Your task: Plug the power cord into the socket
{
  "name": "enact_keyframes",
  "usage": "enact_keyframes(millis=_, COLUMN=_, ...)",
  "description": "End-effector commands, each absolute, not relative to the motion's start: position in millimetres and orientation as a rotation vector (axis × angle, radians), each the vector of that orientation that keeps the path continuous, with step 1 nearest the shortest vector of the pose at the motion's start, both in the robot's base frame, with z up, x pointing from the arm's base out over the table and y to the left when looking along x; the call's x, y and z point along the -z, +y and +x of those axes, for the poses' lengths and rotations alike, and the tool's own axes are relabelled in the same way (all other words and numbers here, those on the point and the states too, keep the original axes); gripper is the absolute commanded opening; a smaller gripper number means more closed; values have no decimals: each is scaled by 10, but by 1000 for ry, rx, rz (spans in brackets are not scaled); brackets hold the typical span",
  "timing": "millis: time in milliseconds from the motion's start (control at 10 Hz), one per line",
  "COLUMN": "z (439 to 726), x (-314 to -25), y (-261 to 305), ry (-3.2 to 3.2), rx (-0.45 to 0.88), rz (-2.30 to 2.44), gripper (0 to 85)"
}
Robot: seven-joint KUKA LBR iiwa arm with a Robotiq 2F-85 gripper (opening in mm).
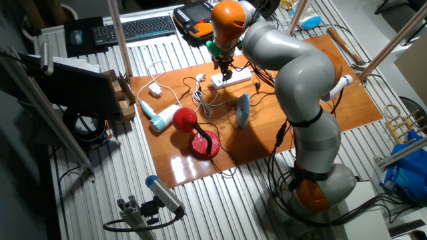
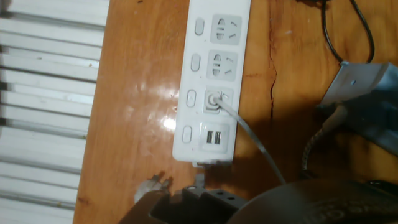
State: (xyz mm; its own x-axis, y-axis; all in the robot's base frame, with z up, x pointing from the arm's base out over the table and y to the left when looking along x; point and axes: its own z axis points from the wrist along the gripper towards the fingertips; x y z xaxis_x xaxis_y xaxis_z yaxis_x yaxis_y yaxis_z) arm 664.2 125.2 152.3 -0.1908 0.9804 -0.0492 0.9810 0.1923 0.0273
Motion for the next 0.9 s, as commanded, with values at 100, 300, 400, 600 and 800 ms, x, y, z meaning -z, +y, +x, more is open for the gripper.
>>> enact_keyframes(millis=100, z=6625, x=-1452, y=1329, ry=2384, rx=6, rz=1948, gripper=510)
enact_keyframes(millis=300, z=6607, x=-1452, y=1377, ry=2394, rx=3, rz=1931, gripper=510)
enact_keyframes(millis=400, z=6603, x=-1435, y=1397, ry=2410, rx=6, rz=1910, gripper=510)
enact_keyframes(millis=600, z=6599, x=-1402, y=1421, ry=2451, rx=0, rz=1859, gripper=340)
enact_keyframes(millis=800, z=6595, x=-1343, y=1477, ry=2491, rx=-20, rz=1806, gripper=170)
